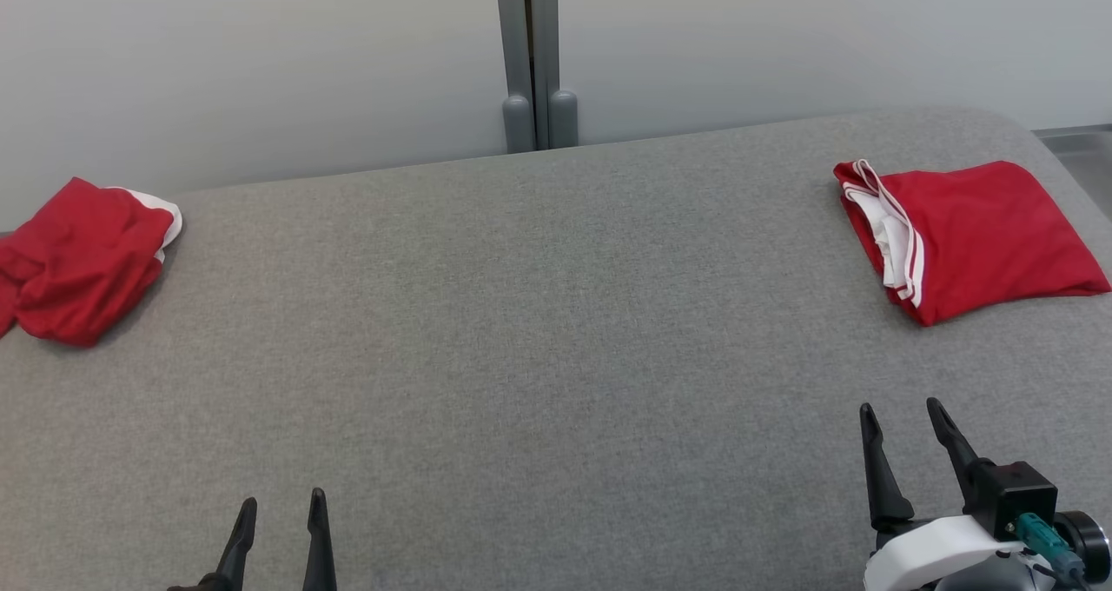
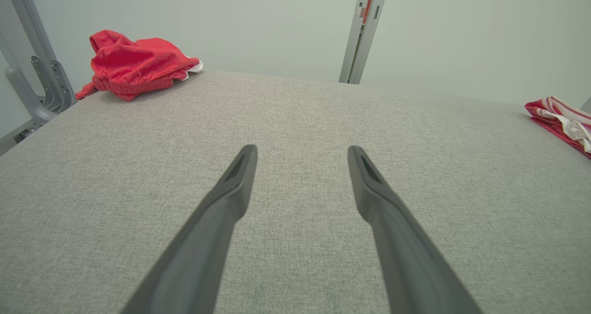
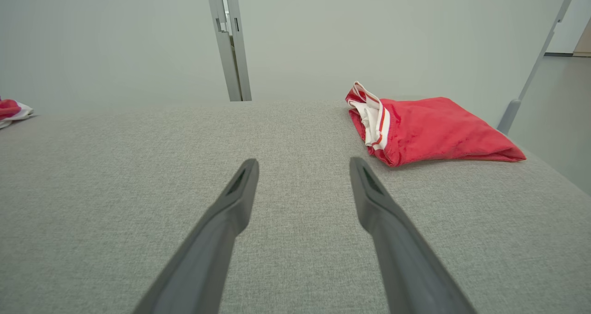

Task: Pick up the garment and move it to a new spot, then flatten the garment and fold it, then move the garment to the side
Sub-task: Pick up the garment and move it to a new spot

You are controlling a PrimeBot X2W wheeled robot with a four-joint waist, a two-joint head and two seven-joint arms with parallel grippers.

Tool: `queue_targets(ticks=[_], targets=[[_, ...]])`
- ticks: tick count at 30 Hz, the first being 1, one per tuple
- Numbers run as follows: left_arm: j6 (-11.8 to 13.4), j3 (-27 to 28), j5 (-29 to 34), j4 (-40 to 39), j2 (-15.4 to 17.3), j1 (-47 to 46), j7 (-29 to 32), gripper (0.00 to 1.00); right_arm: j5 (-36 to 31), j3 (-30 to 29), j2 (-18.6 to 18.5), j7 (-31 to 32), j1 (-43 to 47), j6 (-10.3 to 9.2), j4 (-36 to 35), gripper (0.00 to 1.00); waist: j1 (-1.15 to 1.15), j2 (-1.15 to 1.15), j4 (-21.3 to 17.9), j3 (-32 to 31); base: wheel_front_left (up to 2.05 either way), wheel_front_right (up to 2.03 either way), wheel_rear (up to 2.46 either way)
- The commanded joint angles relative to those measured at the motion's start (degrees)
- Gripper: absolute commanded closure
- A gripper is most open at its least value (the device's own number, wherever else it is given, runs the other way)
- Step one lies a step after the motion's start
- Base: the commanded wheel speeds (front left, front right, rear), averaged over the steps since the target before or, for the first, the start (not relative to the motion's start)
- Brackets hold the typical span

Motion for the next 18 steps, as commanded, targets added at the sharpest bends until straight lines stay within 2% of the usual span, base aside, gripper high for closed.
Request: queue_targets(ticks=[1, 5, 9, 18], targets=[[-0.3, 0.2, -0.1, -0.1, 0.1, 0.1, 0.0, 0.00, 0.0, 0.0, 0.0, -0.2, 0.8, -0.11, -0.3, 0.00, 0.00, 0.00, 0.1, 0.0, 0.00, 0.00, 0.00], [-0.5, 0.0, 0.0, 0.1, 0.1, 0.0, 0.0, 0.00, -0.1, 0.0, 0.0, -0.2, 1.0, -0.11, -0.4, 0.00, 0.00, 0.00, 0.5, 0.1, 0.00, 0.00, 0.00], [-0.4, -0.6, 0.0, 0.1, 0.1, -0.6, 0.0, 0.00, 0.2, 0.0, 0.0, -0.2, 1.7, -0.11, -0.7, 0.00, 0.00, 0.00, 3.0, -0.1, 0.00, 0.00, 0.00], [0.3, -0.1, -0.8, 0.6, 0.1, 1.4, 0.0, 0.00, 2.2, 4.2, 0.0, -0.2, 3.3, -0.11, -0.1, 0.00, 0.00, 0.00, 16.2, -2.1, 0.00, 0.00, 0.00]])
